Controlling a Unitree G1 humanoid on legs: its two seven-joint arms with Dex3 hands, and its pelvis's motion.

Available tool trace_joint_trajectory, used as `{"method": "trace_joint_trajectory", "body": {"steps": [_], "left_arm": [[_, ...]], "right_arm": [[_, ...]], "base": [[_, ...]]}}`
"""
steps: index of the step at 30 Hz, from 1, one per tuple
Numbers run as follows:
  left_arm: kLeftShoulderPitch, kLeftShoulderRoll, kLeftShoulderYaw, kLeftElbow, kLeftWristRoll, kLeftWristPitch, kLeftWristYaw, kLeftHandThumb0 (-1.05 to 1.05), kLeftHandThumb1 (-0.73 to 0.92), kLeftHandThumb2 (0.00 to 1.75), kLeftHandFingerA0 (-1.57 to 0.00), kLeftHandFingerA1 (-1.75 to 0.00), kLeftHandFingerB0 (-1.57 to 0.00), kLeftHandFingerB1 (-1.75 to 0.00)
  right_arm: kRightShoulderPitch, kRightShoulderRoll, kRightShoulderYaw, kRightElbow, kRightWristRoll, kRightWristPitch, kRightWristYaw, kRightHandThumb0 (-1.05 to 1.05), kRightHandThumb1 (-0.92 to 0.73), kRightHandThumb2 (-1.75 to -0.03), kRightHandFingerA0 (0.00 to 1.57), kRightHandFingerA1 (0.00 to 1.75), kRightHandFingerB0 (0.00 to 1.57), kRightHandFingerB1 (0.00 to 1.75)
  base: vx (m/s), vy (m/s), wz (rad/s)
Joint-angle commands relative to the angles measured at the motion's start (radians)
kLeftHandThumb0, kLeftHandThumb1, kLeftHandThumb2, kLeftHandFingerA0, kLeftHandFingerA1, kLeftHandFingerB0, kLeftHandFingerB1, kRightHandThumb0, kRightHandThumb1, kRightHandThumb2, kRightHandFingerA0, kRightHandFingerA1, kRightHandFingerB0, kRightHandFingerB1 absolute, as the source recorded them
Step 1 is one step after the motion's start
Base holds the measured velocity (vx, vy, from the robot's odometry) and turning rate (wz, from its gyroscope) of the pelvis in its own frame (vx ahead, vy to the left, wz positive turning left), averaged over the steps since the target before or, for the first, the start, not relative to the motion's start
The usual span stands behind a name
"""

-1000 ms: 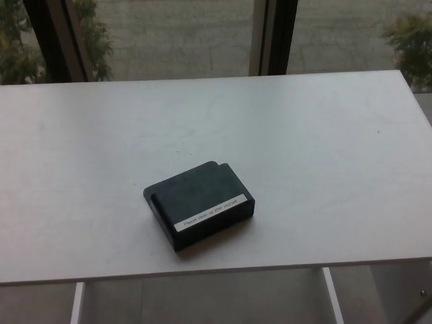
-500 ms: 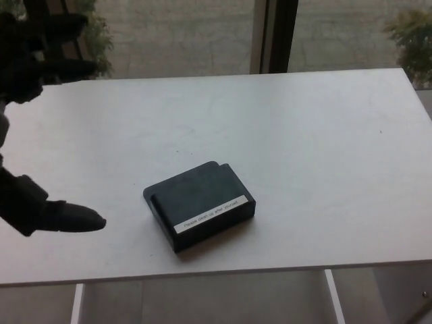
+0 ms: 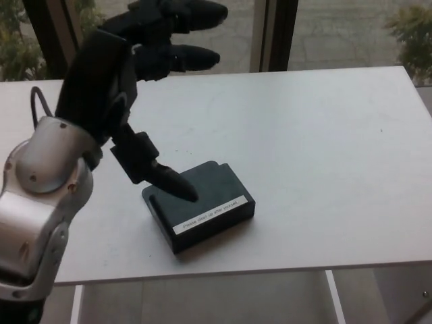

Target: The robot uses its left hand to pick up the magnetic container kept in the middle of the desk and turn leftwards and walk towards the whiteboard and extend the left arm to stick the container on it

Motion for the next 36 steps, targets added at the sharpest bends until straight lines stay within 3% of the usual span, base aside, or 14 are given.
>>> {"method": "trace_joint_trajectory", "body": {"steps": [1,13,14,17,18,19,20,22,25,26,28,29,30,36], "left_arm": [[-0.112,-0.031,-0.134,0.230,0.117,0.418,0.059,-0.61,0.62,0.62,-0.54,-0.60,-0.50,-0.49],[-0.110,0.014,-0.237,0.389,0.254,0.293,0.055,-0.60,0.64,0.59,-0.47,-0.59,-0.50,-0.46],[-0.120,0.032,-0.287,0.420,0.306,0.274,0.051,-0.63,0.62,0.60,-0.65,-1.17,-0.48,-0.43],[-0.136,0.060,-0.364,0.470,0.384,0.242,0.046,-0.63,0.62,0.60,-0.65,-1.17,-0.48,-0.43],[-0.137,0.071,-0.384,0.463,0.400,0.246,0.043,-0.68,0.51,0.93,-0.68,-1.03,-0.38,-0.53],[-0.137,0.084,-0.407,0.454,0.421,0.250,0.038,-0.68,0.51,0.93,-0.68,-1.03,-0.38,-0.53],[-0.141,0.089,-0.421,0.450,0.432,0.268,0.033,-0.68,0.63,0.60,-0.36,-0.65,-0.46,-0.40],[-0.144,0.097,-0.440,0.447,0.448,0.272,0.028,-0.73,0.58,0.63,-0.30,-0.46,-0.42,-0.41],[-0.145,0.100,-0.447,0.446,0.460,0.272,0.024,-0.73,0.58,0.63,-0.30,-0.46,-0.42,-0.41],[-0.144,0.126,-0.501,0.452,0.524,0.257,0.034,-0.76,0.50,0.85,-0.22,-0.50,-0.28,-0.45],[-0.141,0.138,-0.537,0.462,0.576,0.244,0.053,-0.73,0.62,0.60,-0.26,-0.42,-0.34,-0.34],[-0.141,0.139,-0.541,0.464,0.583,0.242,0.057,-0.73,0.62,0.60,-0.26,-0.42,-0.34,-0.34],[-0.139,0.139,-0.567,0.481,0.621,0.228,0.084,-0.75,0.49,0.85,-0.22,-0.52,-0.30,-0.46],[-0.089,0.132,-0.612,0.472,0.688,0.247,0.126,-0.80,0.54,0.68,-0.25,-0.45,-0.37,-0.39]], "right_arm": [[-0.001,-0.010,0.036,0.000,-0.027,0.028,0.005,-0.22,-0.67,-0.60,0.77,0.57,0.57,0.43],[-0.014,-0.013,0.045,0.027,-0.020,0.034,0.004,-0.22,-0.64,-0.59,0.81,0.56,0.59,0.44],[-0.013,-0.014,0.047,0.024,-0.022,0.031,0.000,-0.23,-0.65,-0.59,0.82,0.57,0.59,0.44],[-0.012,-0.015,0.051,0.020,-0.024,0.028,-0.006,-0.23,-0.65,-0.59,0.82,0.57,0.59,0.44],[-0.011,-0.012,0.048,0.021,-0.019,0.027,-0.003,-0.21,-0.66,-0.59,0.80,0.54,0.60,0.44],[-0.009,-0.007,0.043,0.023,-0.012,0.026,0.000,-0.21,-0.66,-0.59,0.80,0.54,0.60,0.44],[-0.011,-0.007,0.041,0.027,-0.011,0.026,0.004,-0.21,-0.67,-0.60,0.80,0.55,0.59,0.44],[-0.010,-0.009,0.048,0.024,-0.021,0.022,-0.007,-0.22,-0.64,-0.59,0.81,0.56,0.61,0.45],[-0.009,-0.010,0.051,0.022,-0.025,0.020,-0.013,-0.22,-0.64,-0.59,0.81,0.56,0.61,0.45],[-0.006,-0.005,0.048,0.019,-0.020,0.016,-0.010,-0.22,-0.65,-0.59,0.81,0.58,0.60,0.44],[-0.011,-0.005,0.043,0.030,-0.016,0.024,-0.004,-0.22,-0.64,-0.59,0.81,0.54,0.61,0.44],[-0.012,-0.006,0.042,0.033,-0.016,0.027,-0.003,-0.22,-0.64,-0.59,0.81,0.54,0.61,0.44],[-0.023,-0.008,0.033,0.055,-0.010,0.040,0.005,-0.20,-0.66,-0.60,0.84,0.51,0.64,0.44],[-0.001,-0.008,0.033,0.050,-0.011,0.011,0.009,-0.22,-0.65,-0.59,0.83,0.54,0.65,0.46]], "base": [[0.00,0.000,0.00],[0.00,0.000,0.00],[0.00,0.000,0.00],[0.00,0.000,0.00],[0.00,0.000,0.00],[0.00,0.000,0.00],[0.00,0.000,0.00],[0.00,0.000,0.00],[0.00,0.000,0.00],[0.00,0.000,0.00],[0.00,0.000,0.00],[0.00,0.000,0.00],[0.00,0.000,0.00],[0.00,0.000,0.00]]}}
